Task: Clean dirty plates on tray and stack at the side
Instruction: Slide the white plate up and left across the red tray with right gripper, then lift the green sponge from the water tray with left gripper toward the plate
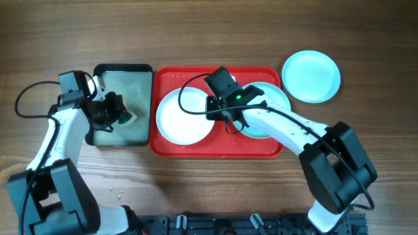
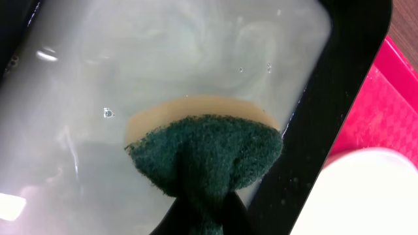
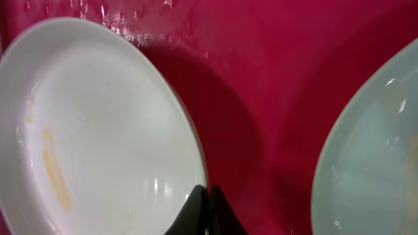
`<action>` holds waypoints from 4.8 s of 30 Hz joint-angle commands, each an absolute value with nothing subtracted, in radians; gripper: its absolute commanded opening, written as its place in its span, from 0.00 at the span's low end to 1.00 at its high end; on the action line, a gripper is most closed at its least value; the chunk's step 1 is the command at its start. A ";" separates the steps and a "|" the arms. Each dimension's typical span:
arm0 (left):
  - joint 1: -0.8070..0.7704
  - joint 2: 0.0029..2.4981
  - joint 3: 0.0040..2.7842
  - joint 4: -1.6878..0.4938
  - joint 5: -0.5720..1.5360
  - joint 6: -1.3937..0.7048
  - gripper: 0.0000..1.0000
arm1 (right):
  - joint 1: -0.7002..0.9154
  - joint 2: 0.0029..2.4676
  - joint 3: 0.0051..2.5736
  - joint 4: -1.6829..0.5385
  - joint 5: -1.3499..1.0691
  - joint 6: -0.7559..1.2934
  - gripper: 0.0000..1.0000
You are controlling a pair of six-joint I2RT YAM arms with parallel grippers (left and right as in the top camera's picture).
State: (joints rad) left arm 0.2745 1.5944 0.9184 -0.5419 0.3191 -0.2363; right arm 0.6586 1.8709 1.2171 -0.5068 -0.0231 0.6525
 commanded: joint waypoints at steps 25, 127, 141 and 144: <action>0.270 1.600 0.912 -0.504 0.317 -0.216 0.09 | 0.469 1.965 1.470 -0.482 -0.159 0.237 0.46; 0.104 1.599 1.080 -0.519 0.080 0.128 0.04 | 0.480 2.089 1.380 -0.548 -0.189 0.395 0.11; 0.082 1.600 1.309 -0.677 0.062 0.155 0.04 | 0.478 2.089 1.380 -0.484 -0.189 0.392 0.04; 0.074 1.604 1.449 -0.818 0.055 0.169 0.04 | 0.478 2.089 1.380 -0.484 -0.189 0.392 0.04</action>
